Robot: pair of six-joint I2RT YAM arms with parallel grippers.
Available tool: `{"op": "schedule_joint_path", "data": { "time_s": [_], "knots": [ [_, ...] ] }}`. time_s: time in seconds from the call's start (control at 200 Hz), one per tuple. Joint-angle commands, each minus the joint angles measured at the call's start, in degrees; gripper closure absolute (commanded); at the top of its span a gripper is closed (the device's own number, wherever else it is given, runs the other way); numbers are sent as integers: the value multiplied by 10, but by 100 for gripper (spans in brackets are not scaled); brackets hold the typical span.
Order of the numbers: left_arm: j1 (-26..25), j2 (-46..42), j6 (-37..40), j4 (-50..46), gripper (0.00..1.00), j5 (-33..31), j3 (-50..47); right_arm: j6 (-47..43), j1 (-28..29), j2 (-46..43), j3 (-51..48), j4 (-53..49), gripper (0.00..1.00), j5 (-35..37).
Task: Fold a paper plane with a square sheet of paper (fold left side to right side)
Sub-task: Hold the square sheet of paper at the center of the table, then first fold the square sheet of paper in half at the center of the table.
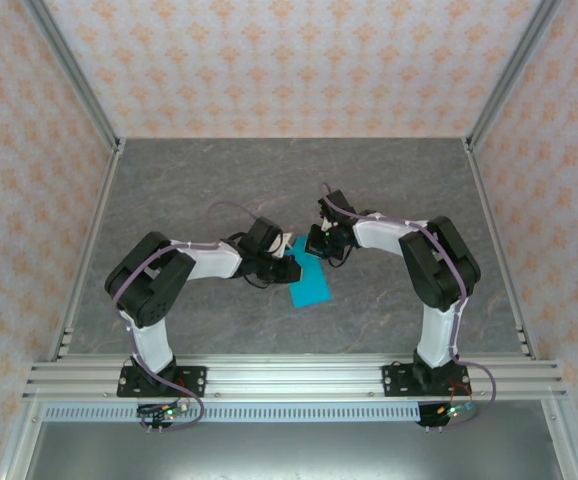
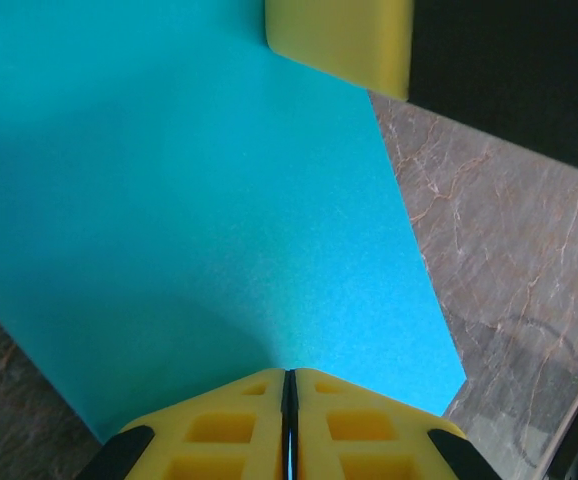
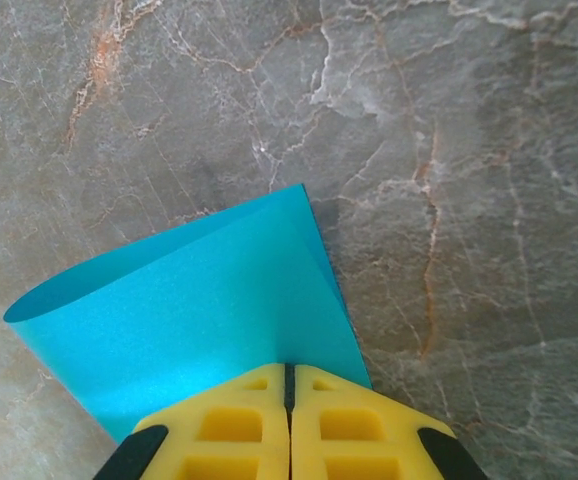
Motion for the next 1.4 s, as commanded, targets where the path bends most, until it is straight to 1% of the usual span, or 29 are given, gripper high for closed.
{"op": "schedule_joint_path", "data": {
  "time_s": [0.0,0.15,0.255,0.405,0.54,0.645,0.761,0.821,1.076,1.186,1.201,1.291,1.391],
  "knots": [
    [-10,6,-4,-2,89,-10,-2,7,5,-44,-1,9,93,2],
    [-17,18,-3,-15,89,-27,-7,3,5,-100,-10,2,91,14],
    [-17,26,-7,-20,90,-36,-9,-4,5,-141,-25,-23,91,25],
    [-18,27,-11,-21,90,-42,-13,-2,5,-196,-83,-53,92,15],
    [-20,24,-12,-24,90,-44,-10,25,14,-226,-154,-35,93,-17],
    [-21,22,-11,-28,90,-46,-6,45,30,-221,-191,-8,93,-23],
    [-21,19,-12,-31,90,-48,-3,71,36,-200,-221,33,93,-32],
    [-22,17,-11,-33,91,-49,-2,75,38,-189,-228,38,93,-31],
    [-16,1,0,-56,90,-57,13,46,38,-154,-229,-26,93,8],
    [-3,-2,7,-75,90,-66,27,39,38,-143,-233,-43,94,23],
    [0,-2,22,-77,90,-67,30,38,38,-142,-235,-44,94,25],
    [10,2,44,-90,90,-77,43,37,38,-140,-239,-49,94,32],
    [26,16,55,-92,90,-80,55,31,38,-140,-240,-61,94,43]
  ]
}}
